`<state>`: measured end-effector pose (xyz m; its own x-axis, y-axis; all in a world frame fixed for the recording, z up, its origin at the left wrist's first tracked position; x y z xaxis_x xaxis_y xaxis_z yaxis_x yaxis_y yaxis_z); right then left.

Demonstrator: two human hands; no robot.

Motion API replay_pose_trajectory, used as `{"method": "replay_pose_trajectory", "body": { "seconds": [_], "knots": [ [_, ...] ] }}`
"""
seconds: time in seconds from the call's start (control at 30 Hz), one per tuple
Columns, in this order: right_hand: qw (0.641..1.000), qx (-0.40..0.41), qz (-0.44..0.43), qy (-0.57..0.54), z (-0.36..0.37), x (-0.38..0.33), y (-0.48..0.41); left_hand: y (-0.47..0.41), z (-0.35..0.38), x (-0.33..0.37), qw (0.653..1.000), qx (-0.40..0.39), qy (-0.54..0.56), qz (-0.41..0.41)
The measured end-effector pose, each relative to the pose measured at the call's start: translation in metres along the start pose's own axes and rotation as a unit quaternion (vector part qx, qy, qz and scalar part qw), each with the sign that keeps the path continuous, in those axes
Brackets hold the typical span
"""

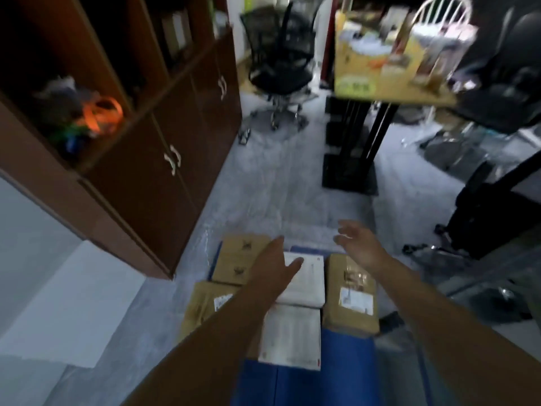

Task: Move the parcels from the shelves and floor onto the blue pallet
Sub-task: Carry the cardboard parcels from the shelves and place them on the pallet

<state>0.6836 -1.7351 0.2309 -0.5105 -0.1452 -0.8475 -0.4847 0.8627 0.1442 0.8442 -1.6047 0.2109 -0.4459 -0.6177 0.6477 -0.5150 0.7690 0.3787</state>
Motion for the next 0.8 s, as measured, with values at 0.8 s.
{"method": "replay_pose_trajectory", "body": {
  "seconds": [0.8],
  "knots": [
    [0.931,0.188,0.038,0.311,-0.206,-0.289,0.339,0.284,-0.192,0.294,0.82,-0.045,-0.24,0.519]
  ]
}}
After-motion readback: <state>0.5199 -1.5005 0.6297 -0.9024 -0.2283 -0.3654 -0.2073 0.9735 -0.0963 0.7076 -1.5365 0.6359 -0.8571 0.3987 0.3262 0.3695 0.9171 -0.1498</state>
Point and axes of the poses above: each hand's wrist, its own y-axis away from the middle knuckle, its own z-axis out of the palm, x = y × z, the point moved 9 cm from there along -y, towards the middle knuckle, and after that the axes turned 13 degrees about -z, right-handed, at the moved point
